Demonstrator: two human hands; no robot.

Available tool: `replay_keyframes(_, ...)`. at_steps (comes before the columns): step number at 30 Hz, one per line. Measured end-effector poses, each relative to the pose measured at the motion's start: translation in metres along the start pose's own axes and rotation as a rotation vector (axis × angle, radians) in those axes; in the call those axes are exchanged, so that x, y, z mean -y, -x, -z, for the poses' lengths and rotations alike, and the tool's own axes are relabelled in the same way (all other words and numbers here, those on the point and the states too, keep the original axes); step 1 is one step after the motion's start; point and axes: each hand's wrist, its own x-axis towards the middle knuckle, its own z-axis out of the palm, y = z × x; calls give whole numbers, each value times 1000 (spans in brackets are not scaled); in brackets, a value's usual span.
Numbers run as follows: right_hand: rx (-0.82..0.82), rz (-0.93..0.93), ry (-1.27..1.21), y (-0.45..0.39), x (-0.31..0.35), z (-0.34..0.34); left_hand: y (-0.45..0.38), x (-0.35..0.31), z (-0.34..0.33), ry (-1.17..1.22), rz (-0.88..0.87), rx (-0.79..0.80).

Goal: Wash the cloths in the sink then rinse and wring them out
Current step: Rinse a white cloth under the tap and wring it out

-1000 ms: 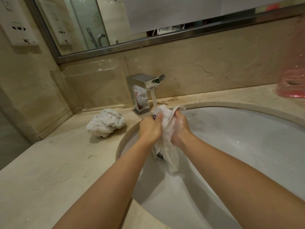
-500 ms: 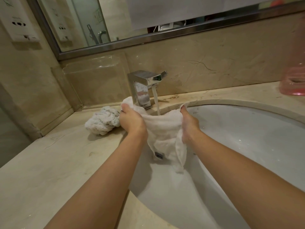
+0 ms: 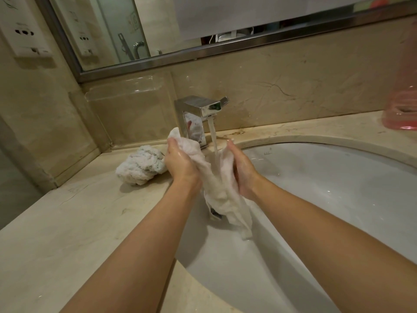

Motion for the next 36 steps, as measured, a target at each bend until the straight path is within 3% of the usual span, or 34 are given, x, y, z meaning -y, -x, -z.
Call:
replay_keyframes(3, 128, 19, 162, 15, 1, -7, 4, 1, -1, 137, 136, 170)
replay_keyframes(6, 79, 109, 152, 15, -2, -4, 2, 0, 0, 133, 165, 295)
replay_keyframes(9, -35, 151, 121, 18, 1, -4, -2, 4, 0, -121, 21, 198)
replay_keyframes(16, -369, 141, -146, 19, 8, 7, -1, 17, 4, -737, 29, 209)
replay_keyframes(19, -432, 144, -277, 20, 13, 24, 3, 20, 2, -1002, -153, 204)
replay_keyframes(22, -461, 164, -382, 20, 17, 32, 2, 22, 1, -1136, -217, 205)
replay_keyframes(25, -475, 199, -414, 19, 15, 32, -1, 21, 1, -1095, -202, 129)
replay_keyframes(28, -423, 236, -323, 18, 13, 30, -6, 18, 0, -896, -174, 85)
replay_keyframes(33, -144, 245, 65, 26, 13, 23, -2, 24, -4, -678, -13, 327)
replay_keyframes(36, -111, 254, 123, 19, 9, 21, 2, 26, -6, -661, -4, 424)
